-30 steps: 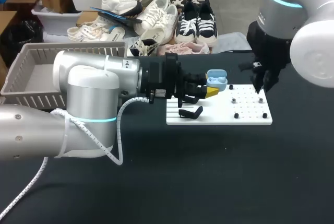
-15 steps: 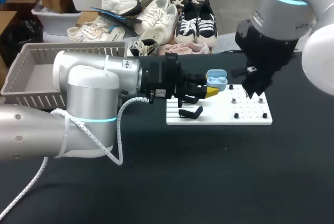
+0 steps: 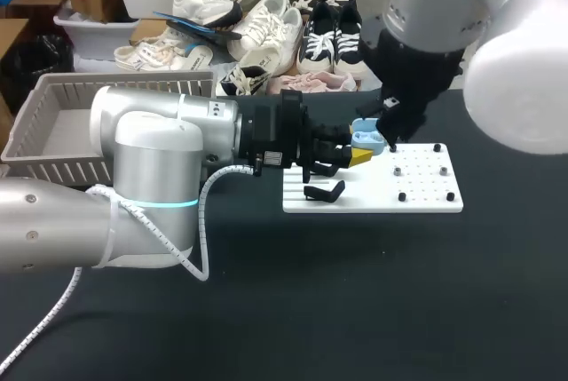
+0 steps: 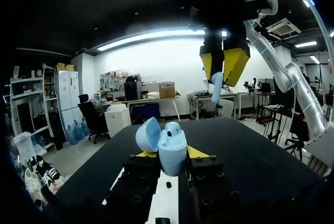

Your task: Pick up each earbud case from the left stands, insert the matching earbuds, close the lid, and place the case in the box.

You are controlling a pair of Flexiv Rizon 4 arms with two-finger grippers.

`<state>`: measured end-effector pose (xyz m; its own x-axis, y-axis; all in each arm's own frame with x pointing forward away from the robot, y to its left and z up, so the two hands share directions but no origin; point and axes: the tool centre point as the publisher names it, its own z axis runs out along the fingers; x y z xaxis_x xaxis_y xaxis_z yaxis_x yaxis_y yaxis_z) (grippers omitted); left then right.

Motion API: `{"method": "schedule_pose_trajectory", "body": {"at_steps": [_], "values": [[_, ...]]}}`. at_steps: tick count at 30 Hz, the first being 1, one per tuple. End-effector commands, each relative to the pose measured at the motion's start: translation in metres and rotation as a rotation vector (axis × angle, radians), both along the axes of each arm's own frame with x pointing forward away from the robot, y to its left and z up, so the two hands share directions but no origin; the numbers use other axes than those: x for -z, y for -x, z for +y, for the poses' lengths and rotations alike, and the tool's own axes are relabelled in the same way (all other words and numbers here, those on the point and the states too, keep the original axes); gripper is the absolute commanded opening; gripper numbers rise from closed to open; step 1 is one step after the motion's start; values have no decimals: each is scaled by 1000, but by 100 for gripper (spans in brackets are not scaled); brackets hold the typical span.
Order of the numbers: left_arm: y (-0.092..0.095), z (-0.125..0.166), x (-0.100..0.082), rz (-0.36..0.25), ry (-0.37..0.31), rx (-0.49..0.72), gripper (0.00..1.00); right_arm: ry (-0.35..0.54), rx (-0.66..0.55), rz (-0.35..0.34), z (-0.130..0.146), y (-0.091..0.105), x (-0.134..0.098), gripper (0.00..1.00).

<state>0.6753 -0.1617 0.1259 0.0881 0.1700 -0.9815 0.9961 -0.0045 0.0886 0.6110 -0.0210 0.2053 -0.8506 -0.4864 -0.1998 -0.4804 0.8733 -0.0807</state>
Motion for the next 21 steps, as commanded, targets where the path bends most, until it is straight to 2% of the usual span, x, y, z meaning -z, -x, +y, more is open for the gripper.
{"method": "schedule_pose_trajectory", "body": {"at_steps": [1,12,21], "values": [[0,0,1,-1,2,-1,0,0,-21,17,11,-16,3,0],[0,0,1,-1,2,-1,0,5,-77,6,22,-38,6,0],[0,0,1,-1,2,-1,0,-4,-102,12,22,-42,12,0]]}}
